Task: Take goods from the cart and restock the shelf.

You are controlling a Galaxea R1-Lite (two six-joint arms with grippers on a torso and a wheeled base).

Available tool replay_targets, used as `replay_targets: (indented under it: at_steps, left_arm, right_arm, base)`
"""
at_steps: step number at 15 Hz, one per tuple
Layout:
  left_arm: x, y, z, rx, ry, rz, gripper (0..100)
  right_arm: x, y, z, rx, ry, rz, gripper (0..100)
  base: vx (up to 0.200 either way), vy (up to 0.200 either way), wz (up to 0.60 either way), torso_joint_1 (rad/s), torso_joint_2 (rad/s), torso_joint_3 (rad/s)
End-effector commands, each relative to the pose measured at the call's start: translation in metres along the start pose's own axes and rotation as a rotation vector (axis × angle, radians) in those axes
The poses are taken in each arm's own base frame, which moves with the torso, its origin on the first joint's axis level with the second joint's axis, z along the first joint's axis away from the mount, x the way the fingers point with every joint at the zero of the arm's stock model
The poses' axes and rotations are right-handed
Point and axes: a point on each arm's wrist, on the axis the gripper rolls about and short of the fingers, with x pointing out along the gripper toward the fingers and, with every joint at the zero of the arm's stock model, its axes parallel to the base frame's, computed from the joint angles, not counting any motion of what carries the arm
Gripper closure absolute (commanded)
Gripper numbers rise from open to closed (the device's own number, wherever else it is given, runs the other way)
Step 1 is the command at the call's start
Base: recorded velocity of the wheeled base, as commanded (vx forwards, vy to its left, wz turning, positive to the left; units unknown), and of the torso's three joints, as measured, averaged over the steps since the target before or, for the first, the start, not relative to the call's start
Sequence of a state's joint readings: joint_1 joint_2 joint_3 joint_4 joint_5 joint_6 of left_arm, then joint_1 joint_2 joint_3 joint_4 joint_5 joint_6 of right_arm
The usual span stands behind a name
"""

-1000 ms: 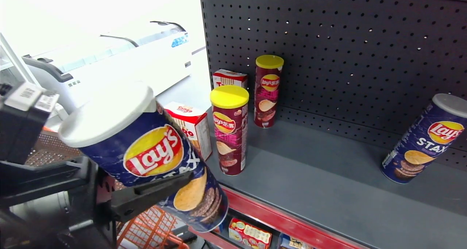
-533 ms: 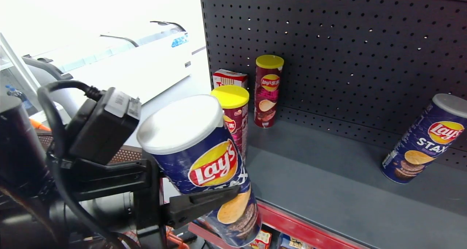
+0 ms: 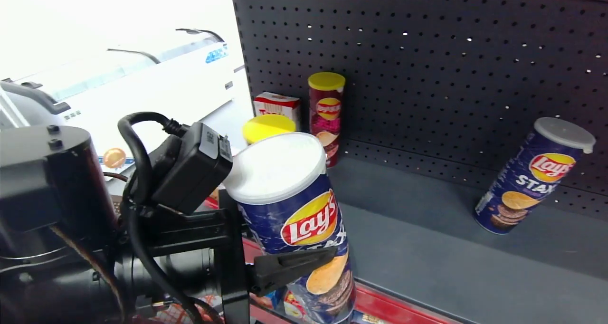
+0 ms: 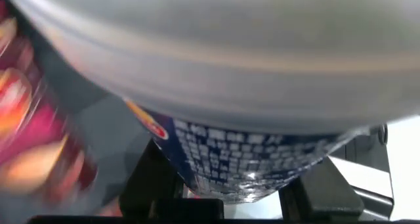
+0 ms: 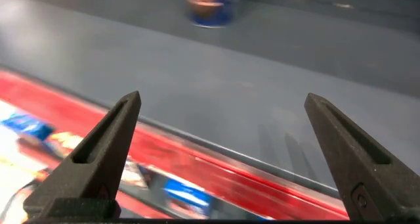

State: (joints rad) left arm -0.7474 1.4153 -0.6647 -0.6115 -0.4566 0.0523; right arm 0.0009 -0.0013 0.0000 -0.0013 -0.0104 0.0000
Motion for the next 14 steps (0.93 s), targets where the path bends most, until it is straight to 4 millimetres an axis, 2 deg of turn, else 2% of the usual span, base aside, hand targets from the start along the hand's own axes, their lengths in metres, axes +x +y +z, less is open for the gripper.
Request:
replay_targets:
  at_steps: [1,5,14]
  left_arm:
    - [0.0028,0.0015,0.0005,-0.001,0.002,0.000,100]
    - [0.0021,0.0032,0.0004,-0.002,0.002,0.007,100]
    - [0.0004,0.0040,0.0012,0.000,-0.004,0.015,100]
  right_arm:
    - [0.0001,0.0000,0.0002,0.000,-0.001,0.000,0]
    - [0.0001,0.0000,0.0002,0.000,-0.001,0.000,0]
    - [0.0001,0.0000,0.0002,0.000,-0.001,0.000,0]
  base:
    - [0.000,0.000,-0.60,0.007,0.01,0.002]
    - [0.000,0.000,-0.60,0.004,0.00,0.002]
    - [0.000,0.000,0.00,0.000,0.00,0.000]
